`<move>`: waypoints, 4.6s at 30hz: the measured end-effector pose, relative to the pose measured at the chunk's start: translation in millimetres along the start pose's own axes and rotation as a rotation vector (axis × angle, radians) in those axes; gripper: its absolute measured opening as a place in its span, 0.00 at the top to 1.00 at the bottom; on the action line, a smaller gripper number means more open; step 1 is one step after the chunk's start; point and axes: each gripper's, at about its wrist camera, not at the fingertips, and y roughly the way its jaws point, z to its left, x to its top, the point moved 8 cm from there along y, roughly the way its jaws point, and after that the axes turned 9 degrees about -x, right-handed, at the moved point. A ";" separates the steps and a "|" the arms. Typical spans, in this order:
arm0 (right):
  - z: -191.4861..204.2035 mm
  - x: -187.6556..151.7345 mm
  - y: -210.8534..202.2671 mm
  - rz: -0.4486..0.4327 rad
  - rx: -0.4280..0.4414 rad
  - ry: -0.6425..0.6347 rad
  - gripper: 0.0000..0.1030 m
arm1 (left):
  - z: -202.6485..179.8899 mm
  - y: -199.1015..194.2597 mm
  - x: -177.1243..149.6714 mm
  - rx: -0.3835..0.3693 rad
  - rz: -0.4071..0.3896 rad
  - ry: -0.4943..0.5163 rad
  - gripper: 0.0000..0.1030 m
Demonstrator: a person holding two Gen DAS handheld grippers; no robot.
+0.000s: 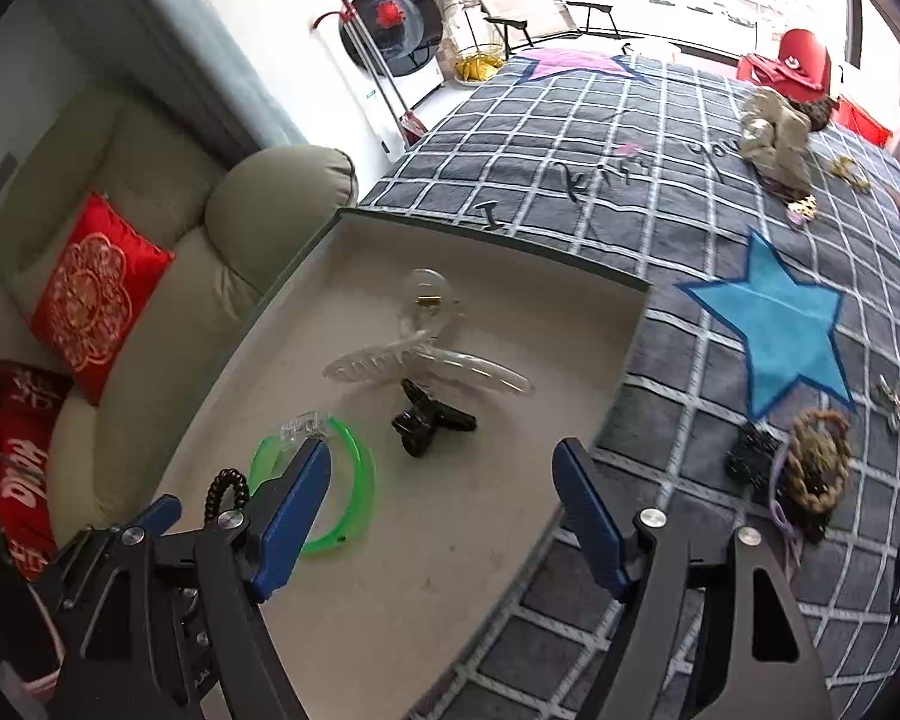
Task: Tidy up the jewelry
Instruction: 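Carry the hair tie and claw clip into the white box and release both, then move both open tools back over the remaining jewelry, then grasp the braided brown bracelet with the left tool while the right tool grasps the black scissors, then carry the bracelet and scissors into the white box and open both tools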
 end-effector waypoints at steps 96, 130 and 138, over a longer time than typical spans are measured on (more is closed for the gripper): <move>-256.3 -101.7 -58.8 -0.086 -0.400 0.164 0.82 | -312.3 50.5 65.6 -0.412 0.051 0.427 0.93; -215.4 -150.3 -102.1 -0.086 -0.227 0.284 0.82 | -215.8 -61.2 -18.5 -0.435 -0.054 0.289 0.93; -186.2 -144.8 -106.6 -0.088 -0.216 0.241 0.82 | -177.5 -68.4 -27.9 -0.419 -0.074 0.218 0.93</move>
